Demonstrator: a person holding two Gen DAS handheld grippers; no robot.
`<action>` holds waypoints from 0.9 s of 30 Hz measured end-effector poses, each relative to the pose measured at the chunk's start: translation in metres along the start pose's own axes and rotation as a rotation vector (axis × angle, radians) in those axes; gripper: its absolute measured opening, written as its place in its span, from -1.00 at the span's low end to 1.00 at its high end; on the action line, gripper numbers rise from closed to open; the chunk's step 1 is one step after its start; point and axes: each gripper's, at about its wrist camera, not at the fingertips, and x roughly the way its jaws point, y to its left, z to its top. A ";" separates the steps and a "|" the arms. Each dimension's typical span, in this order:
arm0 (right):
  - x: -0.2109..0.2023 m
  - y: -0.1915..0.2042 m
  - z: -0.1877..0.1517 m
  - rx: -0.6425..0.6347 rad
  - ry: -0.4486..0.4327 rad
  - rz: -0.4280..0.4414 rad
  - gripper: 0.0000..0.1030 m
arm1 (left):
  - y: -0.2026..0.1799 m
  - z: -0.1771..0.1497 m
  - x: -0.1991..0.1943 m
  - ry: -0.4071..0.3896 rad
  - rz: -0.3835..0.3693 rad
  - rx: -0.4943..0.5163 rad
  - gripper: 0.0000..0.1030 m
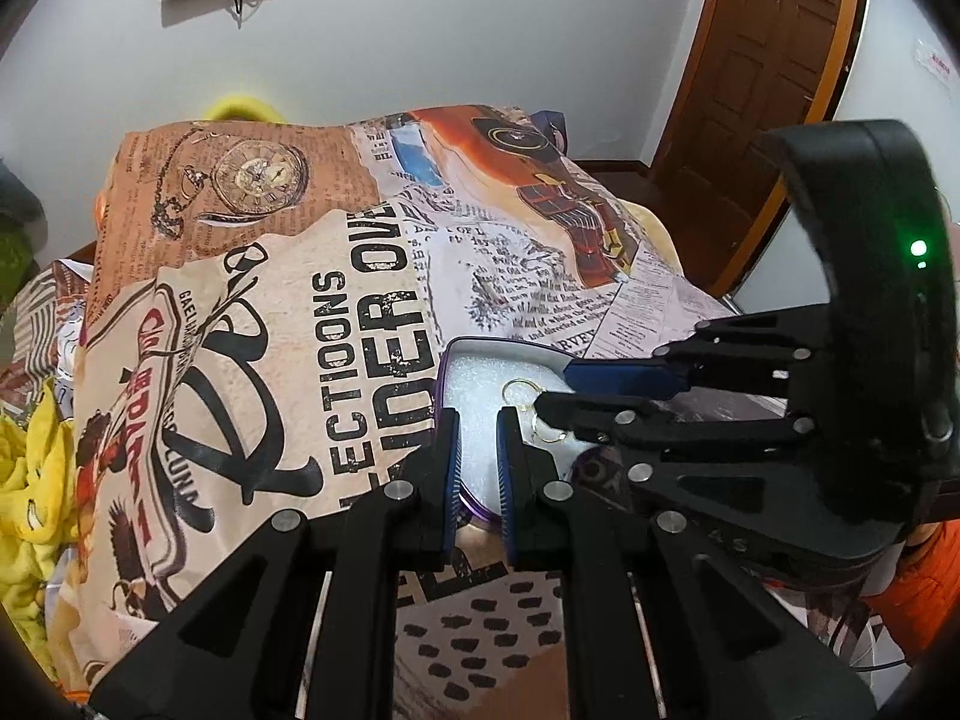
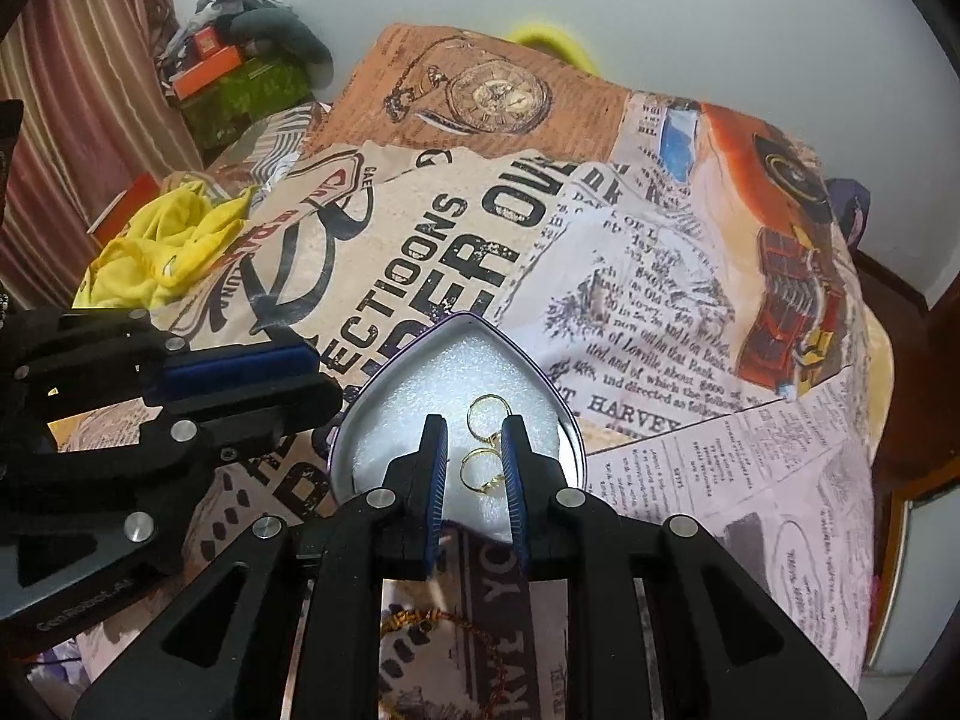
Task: Organize jewelry
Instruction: 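Open the right gripper to drop the gold ring while the left releases its ring, then move both open grippers back toward the red and blue beaded pieces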
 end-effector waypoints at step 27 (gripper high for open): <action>-0.131 0.012 -0.055 0.086 -0.199 -0.115 -0.46 | -0.046 -0.034 -0.086 -0.039 0.046 0.061 -0.46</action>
